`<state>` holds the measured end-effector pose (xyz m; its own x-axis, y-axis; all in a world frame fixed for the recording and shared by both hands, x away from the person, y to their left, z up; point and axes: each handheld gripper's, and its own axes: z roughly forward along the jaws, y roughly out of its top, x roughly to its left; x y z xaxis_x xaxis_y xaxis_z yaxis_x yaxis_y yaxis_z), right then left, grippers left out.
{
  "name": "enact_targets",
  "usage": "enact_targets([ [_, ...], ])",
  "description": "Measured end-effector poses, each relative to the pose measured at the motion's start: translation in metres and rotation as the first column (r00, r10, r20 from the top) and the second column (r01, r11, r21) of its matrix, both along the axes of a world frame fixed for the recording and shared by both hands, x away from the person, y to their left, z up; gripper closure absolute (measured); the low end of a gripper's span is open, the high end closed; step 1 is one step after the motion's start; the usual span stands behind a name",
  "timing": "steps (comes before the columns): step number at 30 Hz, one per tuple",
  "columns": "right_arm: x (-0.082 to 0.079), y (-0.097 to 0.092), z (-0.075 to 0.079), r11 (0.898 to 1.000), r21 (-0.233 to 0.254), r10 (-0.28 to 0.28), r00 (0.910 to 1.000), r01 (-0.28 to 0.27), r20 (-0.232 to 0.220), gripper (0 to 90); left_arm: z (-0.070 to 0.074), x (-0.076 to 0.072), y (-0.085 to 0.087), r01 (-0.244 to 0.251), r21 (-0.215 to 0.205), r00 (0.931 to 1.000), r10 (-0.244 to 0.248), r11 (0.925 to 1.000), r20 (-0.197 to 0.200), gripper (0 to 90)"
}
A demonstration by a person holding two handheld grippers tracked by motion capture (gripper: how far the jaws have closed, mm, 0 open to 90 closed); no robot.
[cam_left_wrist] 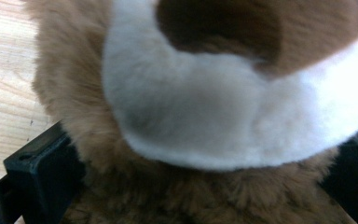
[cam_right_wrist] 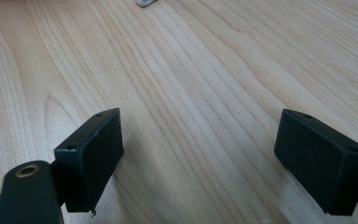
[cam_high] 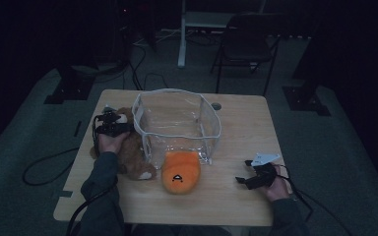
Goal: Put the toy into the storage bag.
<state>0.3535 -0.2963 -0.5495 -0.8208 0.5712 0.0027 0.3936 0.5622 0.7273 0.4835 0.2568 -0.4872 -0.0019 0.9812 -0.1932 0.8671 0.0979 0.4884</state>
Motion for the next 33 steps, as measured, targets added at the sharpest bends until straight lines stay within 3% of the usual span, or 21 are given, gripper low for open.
enact_targets([
  [3, 0.000, 0.000, 0.000, 1.000, 0.000, 0.000, 1.0000, 0.000, 0.000, 14.7, 0.000, -0.001, -0.001, 0.007, 0.005, 1.0000, -0.007, 1.0000, 0.007, 4.6],
  [4, 0.000, 0.000, 0.000, 1.000, 0.000, 0.000, 1.0000, 0.000, 0.000, 14.7, 0.001, -0.004, -0.002, 0.016, 0.000, 0.9988, -0.016, 0.9999, 0.046, 4.6],
  [5, 0.000, 0.000, 0.000, 1.000, 0.000, 0.000, 1.0000, 0.000, 0.000, 14.7, 0.002, -0.005, -0.002, 0.022, 0.005, 0.9981, -0.022, 0.9998, 0.057, 15.8],
  [6, 0.000, 0.000, 0.000, 1.000, 0.000, 0.000, 1.0000, 0.000, 0.000, 14.7, 0.003, -0.007, -0.002, 0.033, 0.005, 0.9966, -0.033, 0.9995, 0.075, 21.5],
  [10, 0.000, 0.000, 0.000, 1.000, 0.000, 0.000, 1.0000, 0.000, 0.000, 14.7, 0.005, -0.012, -0.002, 0.048, 0.008, 0.9909, -0.048, 0.9988, 0.125, 37.0],
  [15, 0.000, 0.000, 0.000, 1.000, 0.000, 0.000, 1.0000, 0.000, 0.000, 14.7, 0.010, -0.024, 0.005, 0.041, -0.020, 0.9805, -0.036, 0.9990, 0.193, 43.8],
  [18, 0.000, 0.000, 0.000, 1.000, 0.000, 0.000, 1.0000, 0.000, 0.001, 14.7, 0.014, -0.032, 0.011, 0.051, -0.045, 0.9704, -0.039, 0.9977, 0.238, 44.8],
  [21, 0.000, 0.000, 0.000, 1.000, 0.000, 0.000, 1.0000, 0.000, 0.001, 14.7, 0.018, -0.040, 0.016, 0.057, -0.062, 0.9573, -0.037, 0.9964, 0.287, 45.2],
  [24, 0.000, 0.000, 0.000, 1.000, 0.000, 0.000, 1.0000, 0.000, 0.001, 14.7, 0.022, -0.048, 0.021, 0.070, -0.073, 0.9370, -0.040, 0.9949, 0.347, 45.6],
  [29, 0.000, 0.000, 0.000, 1.000, 0.000, -0.001, 1.0000, 0.001, 0.001, 14.7, 0.029, -0.061, 0.026, 0.101, -0.068, 0.8931, -0.060, 0.9926, 0.446, 46.0],
  [33, 0.000, 0.000, 0.000, 1.000, 0.000, -0.001, 1.0000, 0.001, 0.001, 14.7, 0.033, -0.069, 0.030, 0.118, -0.065, 0.8646, -0.070, 0.9909, 0.498, 45.8],
])
